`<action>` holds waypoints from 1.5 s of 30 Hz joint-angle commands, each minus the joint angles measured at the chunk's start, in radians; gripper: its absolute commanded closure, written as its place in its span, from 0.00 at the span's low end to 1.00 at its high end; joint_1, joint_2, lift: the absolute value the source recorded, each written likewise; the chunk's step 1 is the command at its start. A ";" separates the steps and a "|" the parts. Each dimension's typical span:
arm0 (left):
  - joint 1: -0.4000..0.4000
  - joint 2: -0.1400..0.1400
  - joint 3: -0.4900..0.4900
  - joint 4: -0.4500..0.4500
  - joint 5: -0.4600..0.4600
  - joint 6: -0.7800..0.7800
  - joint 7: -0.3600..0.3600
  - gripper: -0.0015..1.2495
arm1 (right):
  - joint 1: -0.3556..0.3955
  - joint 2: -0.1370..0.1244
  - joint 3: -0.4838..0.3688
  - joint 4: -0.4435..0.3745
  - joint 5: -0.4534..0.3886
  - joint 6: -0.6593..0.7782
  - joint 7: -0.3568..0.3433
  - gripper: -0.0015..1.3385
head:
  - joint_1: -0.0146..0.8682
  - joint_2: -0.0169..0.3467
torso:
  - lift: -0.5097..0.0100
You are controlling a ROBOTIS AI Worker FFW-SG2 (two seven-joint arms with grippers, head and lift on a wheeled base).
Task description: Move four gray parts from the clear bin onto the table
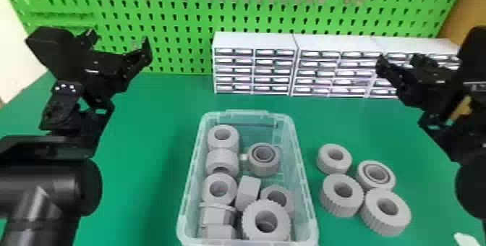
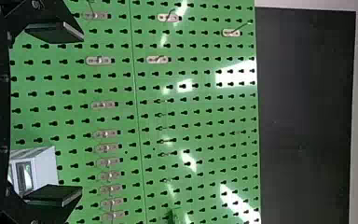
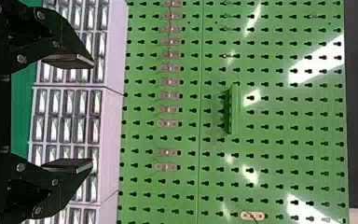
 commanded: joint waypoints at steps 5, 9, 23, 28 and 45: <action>0.000 0.000 0.000 0.000 0.000 -0.001 0.000 0.11 | 0.000 -0.003 0.002 0.000 0.000 0.001 0.000 0.38 | 0.78 0.14 | 0.89; 0.002 0.000 0.002 -0.002 0.000 -0.001 0.000 0.11 | 0.000 -0.005 0.002 0.000 0.000 0.002 0.000 0.38 | 0.78 0.14 | 0.89; 0.003 0.000 0.003 -0.003 0.000 0.001 0.000 0.11 | -0.002 -0.005 0.005 0.000 0.000 0.002 0.000 0.38 | 0.78 0.14 | 0.89; 0.003 0.000 0.005 -0.003 0.000 -0.001 0.000 0.11 | -0.003 -0.002 0.005 0.000 0.000 0.002 0.000 0.38 | 0.78 0.14 | 0.89; 0.002 0.000 0.009 -0.014 -0.002 -0.001 0.000 0.11 | -0.009 0.000 0.006 -0.003 0.000 0.002 0.000 0.38 | 0.78 0.14 | 0.89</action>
